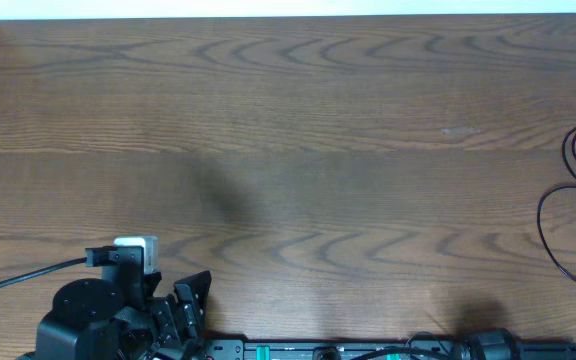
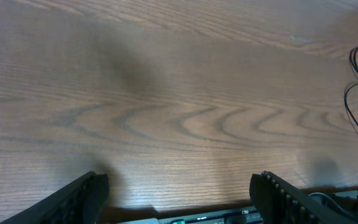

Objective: Untangle cables

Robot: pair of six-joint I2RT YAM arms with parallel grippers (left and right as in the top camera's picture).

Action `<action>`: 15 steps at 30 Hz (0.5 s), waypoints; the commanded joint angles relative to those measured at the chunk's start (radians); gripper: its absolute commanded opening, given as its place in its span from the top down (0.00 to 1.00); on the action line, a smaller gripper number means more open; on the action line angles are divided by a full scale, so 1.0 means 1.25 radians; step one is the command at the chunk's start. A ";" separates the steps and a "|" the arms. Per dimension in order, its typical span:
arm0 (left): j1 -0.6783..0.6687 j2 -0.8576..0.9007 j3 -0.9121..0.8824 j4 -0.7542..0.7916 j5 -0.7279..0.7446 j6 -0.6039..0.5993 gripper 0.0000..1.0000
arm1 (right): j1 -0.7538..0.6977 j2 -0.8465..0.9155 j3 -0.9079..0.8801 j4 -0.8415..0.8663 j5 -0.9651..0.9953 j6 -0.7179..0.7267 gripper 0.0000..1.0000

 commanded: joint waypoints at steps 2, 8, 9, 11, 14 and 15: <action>0.000 -0.002 0.012 -0.002 -0.010 0.014 0.21 | -0.001 0.002 -0.082 -0.003 0.003 0.081 0.01; 0.000 -0.002 0.012 -0.003 -0.010 0.022 0.21 | -0.018 -0.005 -0.239 0.002 -0.077 0.163 0.01; 0.000 -0.002 0.012 -0.003 -0.010 0.027 0.21 | -0.029 -0.014 -0.262 0.011 -0.041 0.176 0.01; 0.000 -0.002 0.012 -0.003 -0.010 0.027 0.21 | -0.052 -0.043 -0.311 0.053 -0.002 0.179 0.01; 0.000 -0.002 0.012 -0.002 -0.010 0.030 0.21 | -0.077 -0.117 -0.387 0.164 -0.025 0.175 0.01; 0.000 -0.002 0.012 -0.003 -0.010 0.030 0.21 | -0.081 -0.146 -0.415 0.205 -0.037 0.175 0.01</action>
